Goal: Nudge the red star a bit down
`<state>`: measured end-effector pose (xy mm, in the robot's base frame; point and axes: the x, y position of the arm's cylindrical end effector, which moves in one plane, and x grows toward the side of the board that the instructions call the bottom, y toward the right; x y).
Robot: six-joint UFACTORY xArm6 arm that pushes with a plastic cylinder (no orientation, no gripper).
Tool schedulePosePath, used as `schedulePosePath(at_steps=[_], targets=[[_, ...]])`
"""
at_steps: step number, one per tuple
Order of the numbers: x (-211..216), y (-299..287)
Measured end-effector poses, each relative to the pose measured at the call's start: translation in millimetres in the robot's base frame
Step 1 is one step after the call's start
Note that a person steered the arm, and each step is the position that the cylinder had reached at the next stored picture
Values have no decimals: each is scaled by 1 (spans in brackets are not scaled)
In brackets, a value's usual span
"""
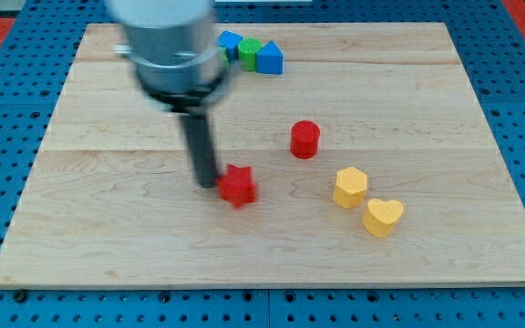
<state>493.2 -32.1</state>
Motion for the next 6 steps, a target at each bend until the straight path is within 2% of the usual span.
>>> schedulePosePath(at_steps=[1,2,3,4,5,6], targets=[[0,42],[-12,-30],[-25,-37],[3,48],[29,56],[28,91]])
